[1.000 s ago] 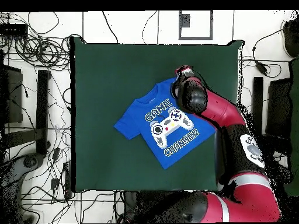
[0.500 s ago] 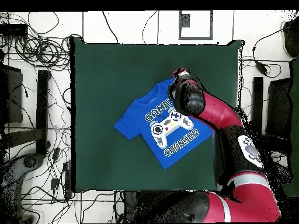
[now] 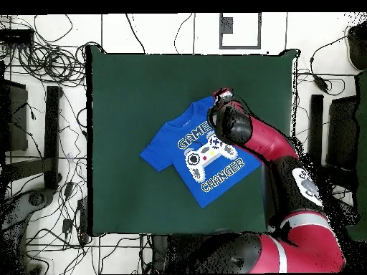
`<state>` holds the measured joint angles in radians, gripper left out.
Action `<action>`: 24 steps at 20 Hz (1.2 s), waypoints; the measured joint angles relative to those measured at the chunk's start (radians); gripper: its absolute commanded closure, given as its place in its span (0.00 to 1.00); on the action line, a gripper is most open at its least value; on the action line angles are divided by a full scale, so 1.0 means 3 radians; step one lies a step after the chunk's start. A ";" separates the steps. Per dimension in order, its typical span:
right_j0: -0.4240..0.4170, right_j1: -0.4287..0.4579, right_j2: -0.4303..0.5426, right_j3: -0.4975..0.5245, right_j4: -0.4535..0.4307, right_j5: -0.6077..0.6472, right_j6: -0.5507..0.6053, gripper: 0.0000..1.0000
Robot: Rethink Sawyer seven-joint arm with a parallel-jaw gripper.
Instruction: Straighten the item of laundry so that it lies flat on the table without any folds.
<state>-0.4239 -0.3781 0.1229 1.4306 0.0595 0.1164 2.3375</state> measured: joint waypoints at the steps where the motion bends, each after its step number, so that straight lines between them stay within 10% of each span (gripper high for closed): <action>1: 0.0000 0.0024 0.0000 0.0001 -0.0001 -0.0016 0.0000 0.00; 24: 0.0025 0.0256 0.0002 -0.0028 0.0001 -0.0228 0.0000 0.00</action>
<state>-0.4164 -0.3014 0.1235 1.4221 0.0597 0.0479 2.3375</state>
